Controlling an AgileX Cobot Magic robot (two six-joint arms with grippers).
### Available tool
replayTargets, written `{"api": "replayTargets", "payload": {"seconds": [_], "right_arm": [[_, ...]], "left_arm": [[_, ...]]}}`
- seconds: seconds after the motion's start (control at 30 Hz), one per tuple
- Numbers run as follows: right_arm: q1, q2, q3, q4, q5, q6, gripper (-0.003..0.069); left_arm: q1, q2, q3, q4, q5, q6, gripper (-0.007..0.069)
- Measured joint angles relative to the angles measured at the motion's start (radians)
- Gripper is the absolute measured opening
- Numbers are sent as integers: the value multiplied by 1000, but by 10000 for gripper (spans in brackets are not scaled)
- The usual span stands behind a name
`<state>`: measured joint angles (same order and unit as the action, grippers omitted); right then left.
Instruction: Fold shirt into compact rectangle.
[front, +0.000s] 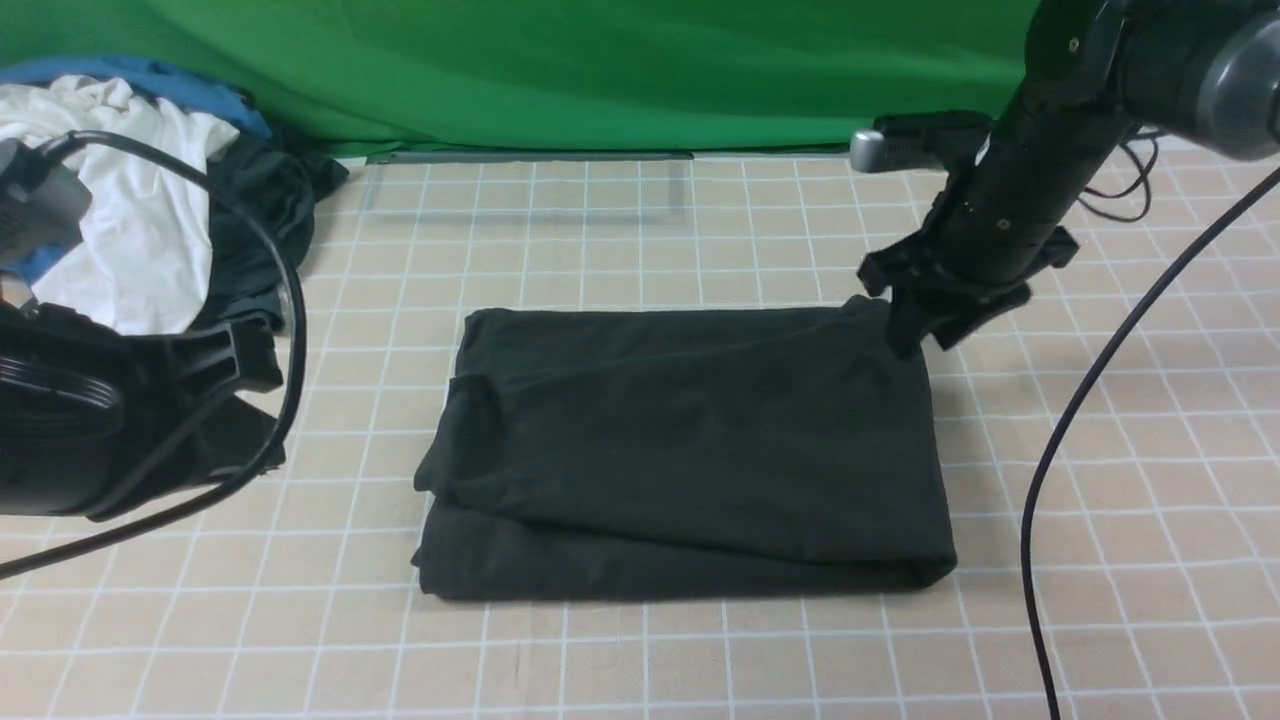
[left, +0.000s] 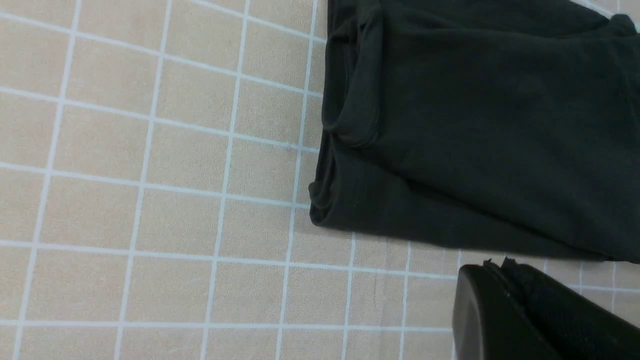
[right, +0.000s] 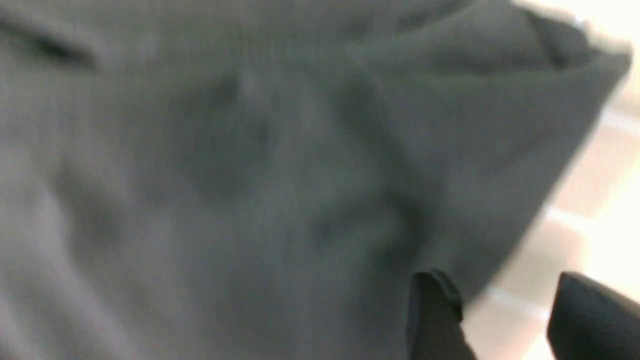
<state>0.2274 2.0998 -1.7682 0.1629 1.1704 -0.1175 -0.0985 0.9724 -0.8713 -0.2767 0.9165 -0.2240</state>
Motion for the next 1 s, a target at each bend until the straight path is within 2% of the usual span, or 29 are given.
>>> {"api": "replayTargets", "payload": {"seconds": [0.07, 0.13, 0.17, 0.2, 0.27, 0.43, 0.63, 0.77, 1.0], "right_arm": [[0, -29, -1, -37, 24, 11, 285], [0, -91, -1, -64, 34, 20, 144], [0, -100, -1, -65, 34, 22, 131], [0, -168, -1, -71, 35, 34, 74], [0, -277, -1, -74, 34, 38, 45], [0, -607, -5, -76, -4, 42, 38], [0, -977, 41, -78, -95, 34, 38], [0, -1222, 220, -81, -265, 28, 38], [0, -1679, 735, -84, -668, 23, 38]], "left_arm": [[0, 0, 0, 0, 2, 0, 13], [0, 0, 0, 0, 17, 1, 13], [0, 0, 0, 0, 20, 1, 13], [0, 0, 0, 0, 43, 3, 13], [0, 0, 0, 0, 61, 7, 13], [0, -26, 0, 0, 64, 23, 13], [0, -171, 0, 0, 10, 34, 13], [0, -306, 0, 7, 2, 15, 13], [0, -610, 41, 88, -28, -28, 13]]}}
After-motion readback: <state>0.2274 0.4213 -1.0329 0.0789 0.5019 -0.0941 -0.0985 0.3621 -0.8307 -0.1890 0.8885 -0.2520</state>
